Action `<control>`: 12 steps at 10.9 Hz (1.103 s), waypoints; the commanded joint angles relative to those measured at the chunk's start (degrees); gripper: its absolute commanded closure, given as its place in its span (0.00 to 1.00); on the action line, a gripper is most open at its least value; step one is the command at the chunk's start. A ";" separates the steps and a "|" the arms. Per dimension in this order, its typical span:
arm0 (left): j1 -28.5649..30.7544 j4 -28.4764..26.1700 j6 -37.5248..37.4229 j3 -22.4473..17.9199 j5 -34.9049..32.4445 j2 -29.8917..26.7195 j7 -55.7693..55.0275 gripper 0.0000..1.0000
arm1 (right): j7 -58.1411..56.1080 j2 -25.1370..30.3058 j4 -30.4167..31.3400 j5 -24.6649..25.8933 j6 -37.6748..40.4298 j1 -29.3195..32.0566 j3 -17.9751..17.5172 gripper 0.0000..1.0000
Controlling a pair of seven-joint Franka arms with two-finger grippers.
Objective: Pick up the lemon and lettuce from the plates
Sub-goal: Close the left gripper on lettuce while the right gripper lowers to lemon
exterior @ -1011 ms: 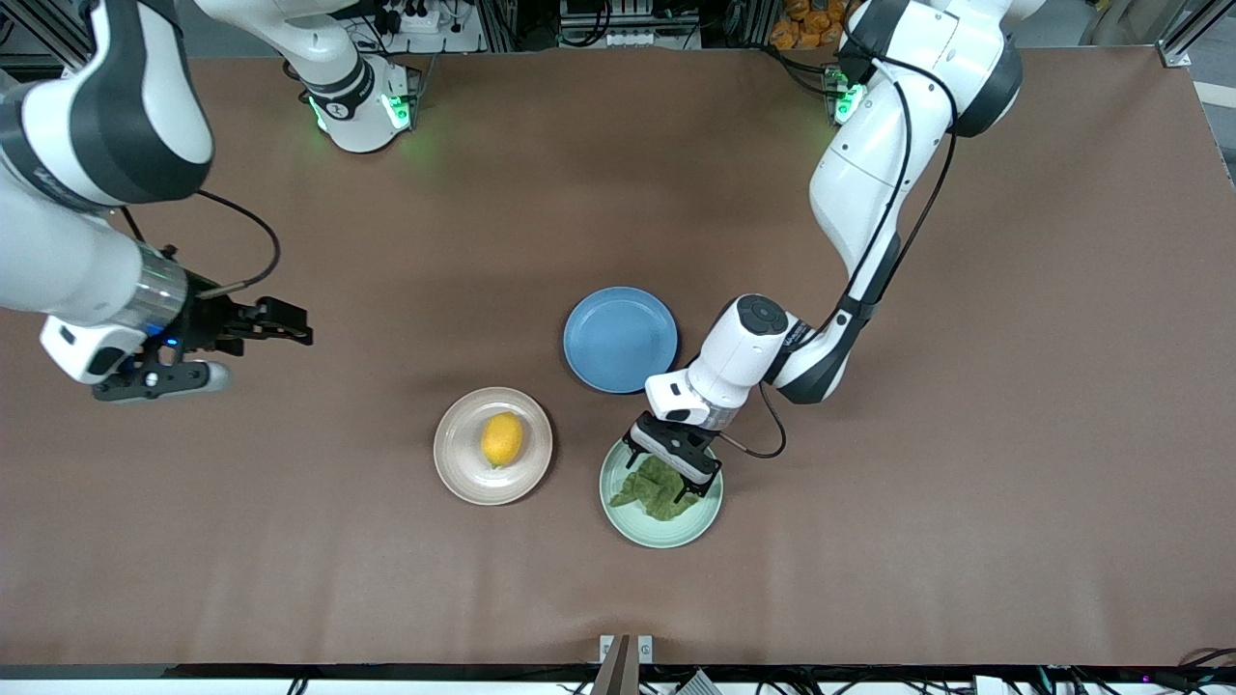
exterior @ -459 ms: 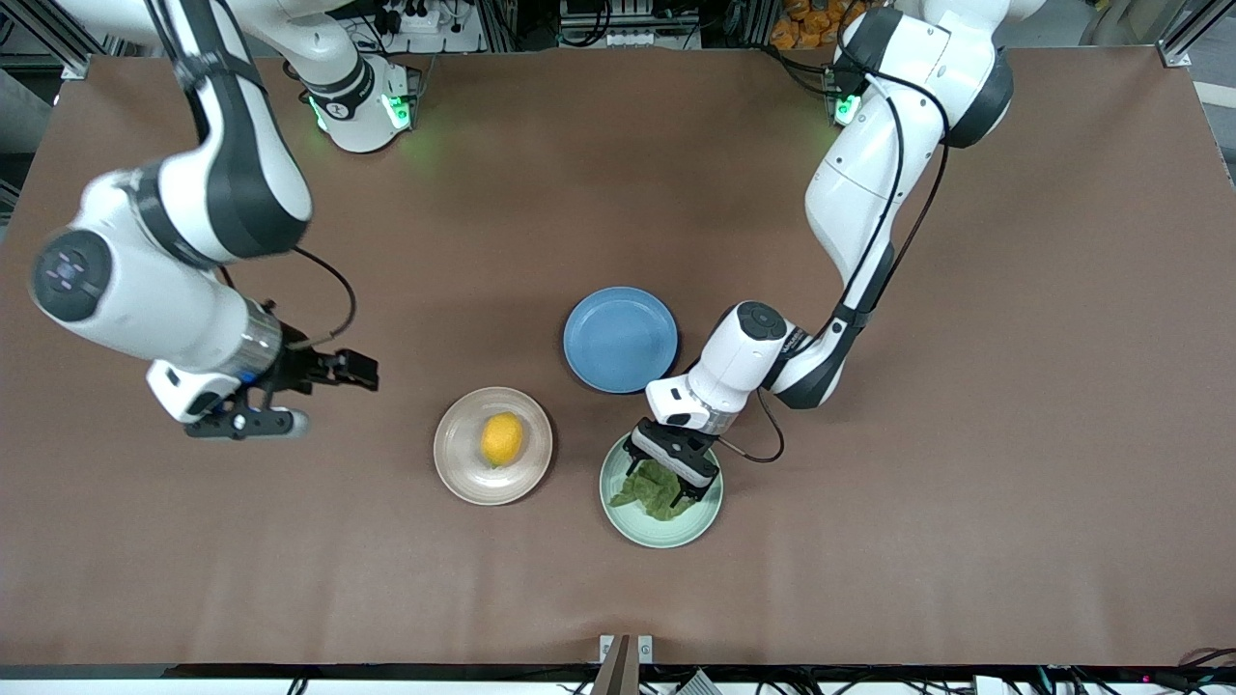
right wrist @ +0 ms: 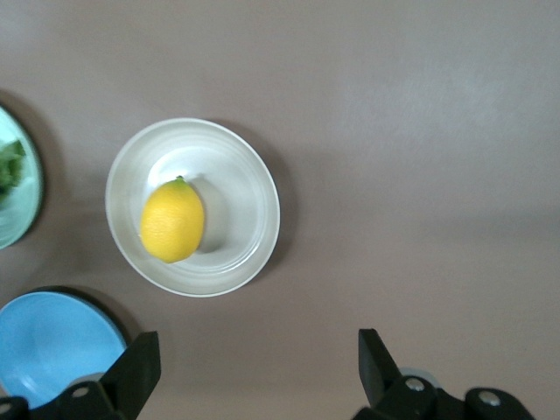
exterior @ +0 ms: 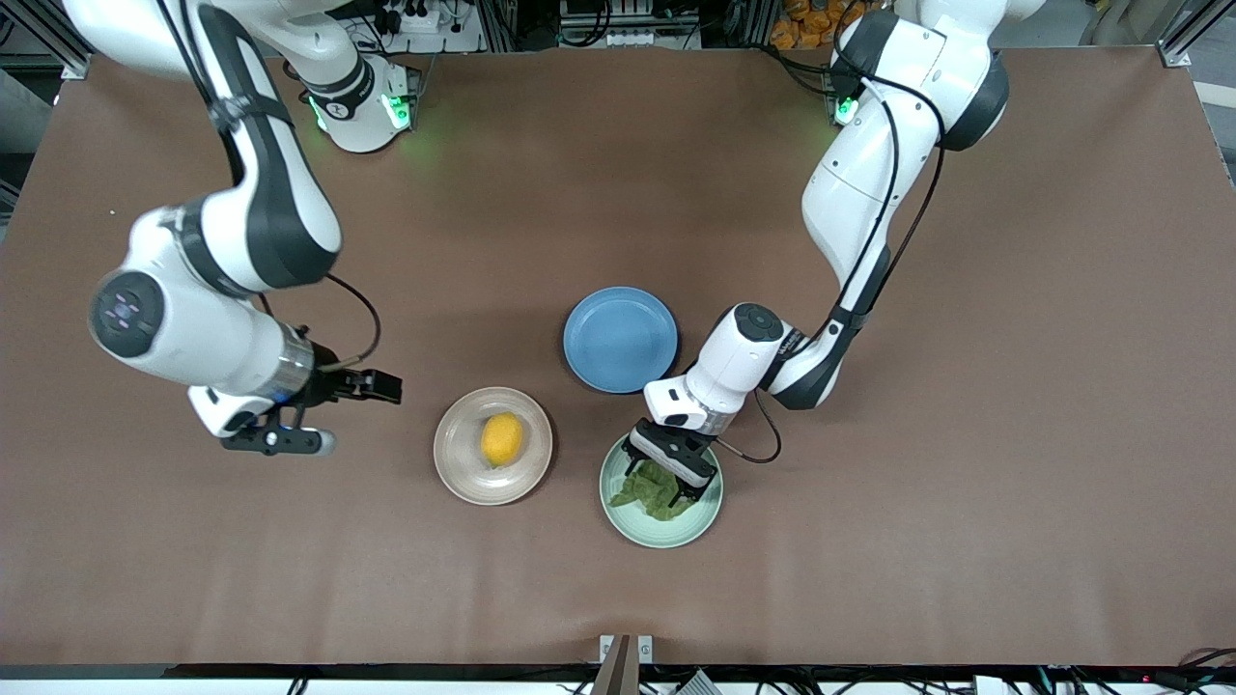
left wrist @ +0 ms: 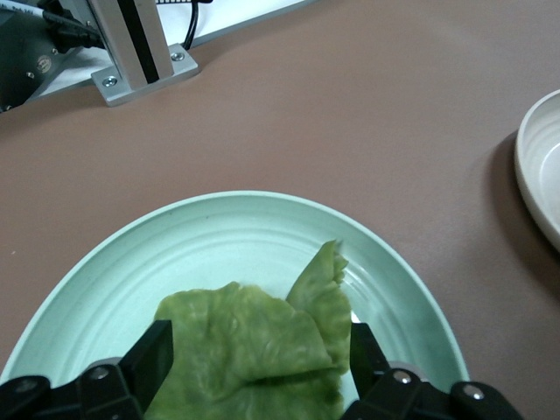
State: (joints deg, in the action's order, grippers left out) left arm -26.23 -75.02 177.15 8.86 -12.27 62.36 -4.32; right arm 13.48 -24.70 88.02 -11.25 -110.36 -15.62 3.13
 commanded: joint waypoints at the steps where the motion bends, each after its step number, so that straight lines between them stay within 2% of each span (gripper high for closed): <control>1: -0.58 2.34 0.92 -0.78 -0.65 1.63 0.89 0.16 | 7.50 -6.22 -1.71 -3.59 -3.97 -2.65 0.30 0.00; 4: -0.76 2.34 0.92 -0.86 -0.65 1.71 0.89 0.26 | 14.27 -10.53 -2.33 -4.04 -10.82 -4.50 0.30 0.00; 9: -0.76 2.07 0.92 -0.86 -0.65 1.71 0.80 0.32 | 23.07 -15.90 -3.82 -4.13 -15.93 -7.67 0.21 0.00; 12: -0.76 1.81 0.83 -0.86 -0.56 1.63 0.28 0.55 | 25.81 -18.27 -3.82 -4.04 -18.57 -8.98 0.21 0.00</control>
State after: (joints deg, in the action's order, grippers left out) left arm -26.46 -74.76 177.20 8.60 -12.27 62.94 -4.29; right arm 37.23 -40.45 86.01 -14.44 -127.82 -23.74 3.07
